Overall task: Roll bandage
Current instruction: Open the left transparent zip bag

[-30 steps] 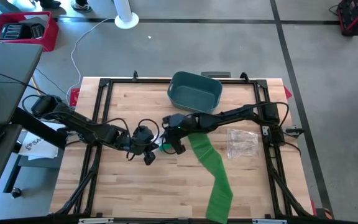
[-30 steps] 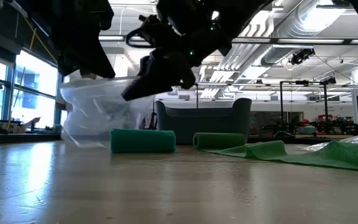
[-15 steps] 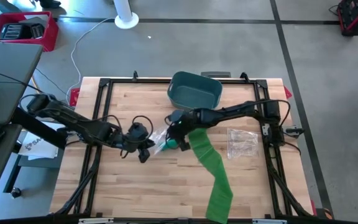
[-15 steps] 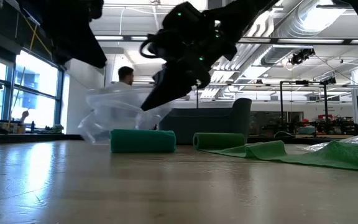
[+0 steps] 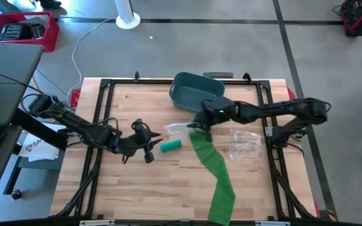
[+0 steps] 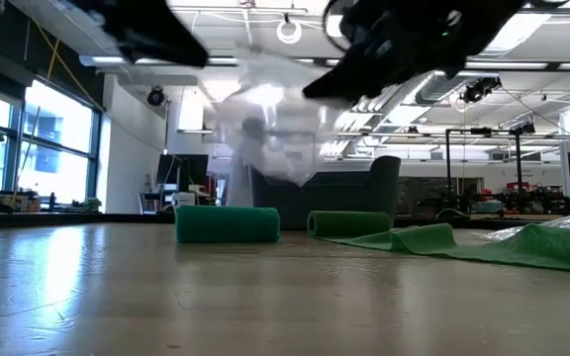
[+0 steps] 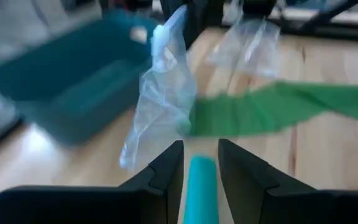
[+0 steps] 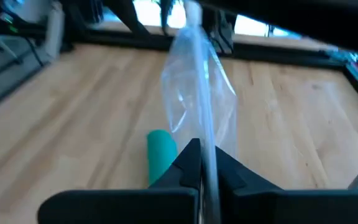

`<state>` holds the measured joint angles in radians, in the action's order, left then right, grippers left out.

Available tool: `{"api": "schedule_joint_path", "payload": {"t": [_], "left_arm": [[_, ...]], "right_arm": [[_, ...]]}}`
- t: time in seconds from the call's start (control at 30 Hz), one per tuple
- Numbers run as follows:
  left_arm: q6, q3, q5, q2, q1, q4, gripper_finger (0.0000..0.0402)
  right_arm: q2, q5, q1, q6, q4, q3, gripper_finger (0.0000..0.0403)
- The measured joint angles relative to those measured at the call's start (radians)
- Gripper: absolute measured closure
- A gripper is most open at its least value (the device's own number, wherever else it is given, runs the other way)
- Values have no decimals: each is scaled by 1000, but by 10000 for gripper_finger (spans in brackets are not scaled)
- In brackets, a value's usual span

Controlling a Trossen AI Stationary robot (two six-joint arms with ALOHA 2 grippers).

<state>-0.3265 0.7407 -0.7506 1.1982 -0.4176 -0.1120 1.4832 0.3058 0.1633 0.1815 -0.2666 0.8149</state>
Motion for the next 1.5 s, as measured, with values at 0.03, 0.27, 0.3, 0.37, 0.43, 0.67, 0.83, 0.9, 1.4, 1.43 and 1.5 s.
{"api": "schedule_joint_path", "payload": {"t": [0.03, 0.27, 0.3, 0.37, 0.43, 0.67, 0.83, 0.9, 1.4, 1.43, 1.5], "left_arm": [[54, -1, -24, 21, 8, 91, 310], [553, 0, 114, 161, 53, 688, 282], [597, 1, 148, 177, 57, 738, 273], [674, 1, 182, 205, 63, 807, 254], [726, 0, 176, 228, 70, 851, 235], [729, 1, -99, 234, 81, 870, 197], [733, 1, 83, 229, 106, 848, 205], [701, 1, 127, 229, 122, 845, 214], [643, 1, 162, 229, 186, 836, 395], [641, 1, 169, 229, 191, 833, 397], [624, 1, 173, 229, 198, 822, 395]], "right_arm": [[-33, -1, -10, -5, -9, -24, 402], [-212, -56, -76, -45, -17, -137, 403], [-231, -84, -81, -53, -16, -145, 403], [-256, -124, -94, -62, -6, -151, 403], [-269, -144, -105, -62, -3, -155, 403], [-273, -144, -114, -81, 1, -156, 403], [-272, -148, -114, -99, 2, -156, 403], [-272, -161, -114, -103, 2, -156, 403], [-271, -192, -114, -125, 4, -156, 403], [-271, -192, -114, -125, 5, -156, 403], [-271, -192, -114, -125, 8, -156, 403]]}}
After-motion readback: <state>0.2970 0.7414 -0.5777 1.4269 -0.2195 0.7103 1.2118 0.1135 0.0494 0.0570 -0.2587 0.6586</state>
